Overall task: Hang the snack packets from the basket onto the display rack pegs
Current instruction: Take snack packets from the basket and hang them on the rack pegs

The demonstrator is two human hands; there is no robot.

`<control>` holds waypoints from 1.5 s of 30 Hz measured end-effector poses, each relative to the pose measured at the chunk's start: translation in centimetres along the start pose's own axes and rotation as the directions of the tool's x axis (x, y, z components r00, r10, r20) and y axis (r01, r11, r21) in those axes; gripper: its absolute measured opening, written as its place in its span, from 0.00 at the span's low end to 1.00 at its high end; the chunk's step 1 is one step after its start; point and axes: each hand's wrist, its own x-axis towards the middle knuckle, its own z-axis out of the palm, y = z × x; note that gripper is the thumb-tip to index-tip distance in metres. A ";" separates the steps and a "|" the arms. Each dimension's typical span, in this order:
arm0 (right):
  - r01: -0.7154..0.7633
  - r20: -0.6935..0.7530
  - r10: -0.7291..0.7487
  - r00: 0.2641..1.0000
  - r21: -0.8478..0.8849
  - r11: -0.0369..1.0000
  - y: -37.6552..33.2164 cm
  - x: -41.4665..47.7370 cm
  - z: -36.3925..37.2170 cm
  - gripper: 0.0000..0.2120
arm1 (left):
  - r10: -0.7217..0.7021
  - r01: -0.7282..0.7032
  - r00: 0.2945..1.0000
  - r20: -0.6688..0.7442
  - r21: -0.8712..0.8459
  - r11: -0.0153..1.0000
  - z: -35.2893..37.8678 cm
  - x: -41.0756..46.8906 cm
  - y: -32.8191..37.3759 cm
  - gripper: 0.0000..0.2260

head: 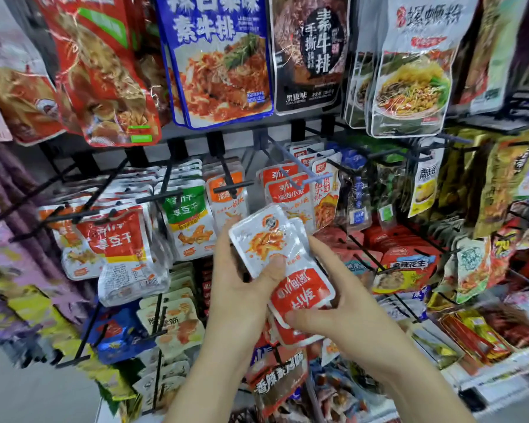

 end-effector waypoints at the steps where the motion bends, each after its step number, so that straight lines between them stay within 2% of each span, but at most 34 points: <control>1: -0.025 0.016 0.025 1.000 -0.046 0.999 0.1 -0.2 -0.6 0.40 | 0.028 -0.027 0.999 -0.016 0.088 0.996 -0.4 0.2 0.1 0.37; 2: -0.039 0.055 0.045 0.997 -0.103 0.994 0.0 -0.4 -1.3 0.39 | 0.068 -0.064 0.998 -0.013 0.219 0.974 -0.9 0.3 0.3 0.42; 3: -0.053 0.106 0.071 0.992 -0.166 0.985 -0.2 -0.5 -2.0 0.39 | 0.141 -0.142 0.989 0.031 0.394 0.908 -1.5 0.3 0.6 0.44; 4: -0.059 0.156 0.095 0.983 -0.222 0.973 -0.4 -0.5 -2.6 0.38 | 0.241 -0.282 0.959 0.149 0.583 0.762 -2.0 0.3 0.7 0.42; 5: -0.055 0.197 0.112 0.974 -0.276 0.960 -0.6 -0.5 -3.1 0.39 | 0.314 -0.455 0.889 0.333 0.707 0.541 -2.4 0.3 0.6 0.37; 6: -0.034 0.227 0.114 0.967 -0.328 0.944 -0.7 -0.4 -3.7 0.39 | 0.309 -0.593 0.801 0.512 0.747 0.301 -2.8 0.4 0.4 0.30; 7: -0.011 0.245 0.113 0.963 -0.382 0.924 -0.8 -0.4 -4.0 0.39 | 0.250 -0.665 0.738 0.626 0.737 0.117 -3.1 0.4 0.3 0.27; 8: 0.016 0.258 0.103 0.961 -0.424 0.905 -0.9 -0.2 -4.3 0.39 | 0.191 -0.691 0.711 0.677 0.722 0.012 -3.1 0.5 0.3 0.27; 9: 0.038 0.264 0.096 0.960 -0.460 0.887 -0.9 -0.1 -4.5 0.38 | 0.164 -0.693 0.710 0.685 0.721 -0.016 -3.2 0.6 0.3 0.26; 10: 0.046 0.263 0.094 0.960 -0.480 0.876 -0.9 0.0 -4.7 0.38 | 0.165 -0.688 0.715 0.679 0.725 0.000 -3.1 0.8 0.3 0.25; 12: 0.046 0.265 0.081 0.961 -0.439 0.897 -1.1 0.0 -4.8 0.38 | 0.164 -0.635 0.770 0.617 0.764 0.111 -2.7 0.8 1.0 0.23; 14: 0.070 0.281 0.037 0.959 -0.364 0.929 -1.4 -0.2 -4.9 0.38 | 0.088 -0.496 0.866 0.493 0.822 0.279 -2.6 0.6 1.4 0.25; 16: 0.064 0.289 0.024 0.957 -0.290 0.955 -2.0 -0.4 -5.2 0.34 | 0.009 -0.335 0.926 0.376 0.814 0.475 -2.5 0.0 1.5 0.26; 18: 0.013 0.286 0.040 0.957 -0.178 0.984 -2.0 -0.5 -5.5 0.26 | 0.044 -0.224 0.962 0.270 0.688 0.690 -1.8 -0.5 1.7 0.22; 19: -0.004 0.276 0.040 0.960 -0.132 0.991 -1.9 -0.5 -5.5 0.22 | 0.079 -0.181 0.979 0.190 0.616 0.767 -1.5 -0.6 1.8 0.19; 21: -0.013 0.181 0.027 0.983 -0.078 0.997 -1.6 -0.4 -5.0 0.15 | 0.150 -0.131 0.989 -0.002 0.478 0.868 -1.0 -0.6 1.9 0.12; 23: 0.000 -0.013 -0.001 1.000 -0.039 0.999 -1.1 -0.5 -4.5 0.15 | 0.164 -0.109 0.977 -0.140 0.334 0.936 -0.6 -0.9 1.9 0.08; 25: 0.061 -0.205 -0.053 0.977 0.030 0.998 -0.4 -0.6 -4.1 0.18 | 0.108 -0.065 0.978 -0.179 0.231 0.971 -0.1 -1.3 1.6 0.08; 27: 0.151 -0.377 -0.121 0.918 0.050 0.987 0.1 -0.8 -3.7 0.20 | 0.054 -0.034 0.986 -0.157 0.129 0.991 0.6 -1.5 1.1 0.10; 29: 0.205 -0.456 -0.181 0.871 0.003 0.979 0.7 -0.8 -2.9 0.20 | 0.007 -0.005 0.997 -0.080 0.033 0.999 1.3 -1.5 0.3 0.15; 32: 0.250 -0.467 -0.259 0.846 -0.082 0.965 1.4 -0.5 -1.4 0.14 | -0.029 0.029 1.000 -0.003 -0.030 0.999 2.6 -1.2 -0.7 0.12; 36: 0.234 -0.466 -0.217 0.858 -0.022 0.972 0.8 -0.4 -1.0 0.16 | -0.005 0.005 0.995 -0.103 0.000 1.000 3.8 -0.9 -1.0 0.05; 39: 0.236 -0.453 -0.183 0.873 0.062 0.970 0.4 -0.7 -0.9 0.07 | 0.030 -0.024 0.987 -0.156 0.045 0.999 4.2 -0.6 -0.5 0.07; 42: 0.217 -0.522 -0.181 0.833 0.008 0.976 0.7 -0.8 -1.3 0.11 | -0.012 0.013 0.990 -0.144 0.007 1.000 4.2 0.2 0.2 0.06; 45: 0.217 -0.556 -0.194 0.808 -0.025 0.976 0.6 -0.7 -1.8 0.14 | -0.033 0.037 0.997 -0.066 0.049 0.998 4.0 1.4 0.7 0.05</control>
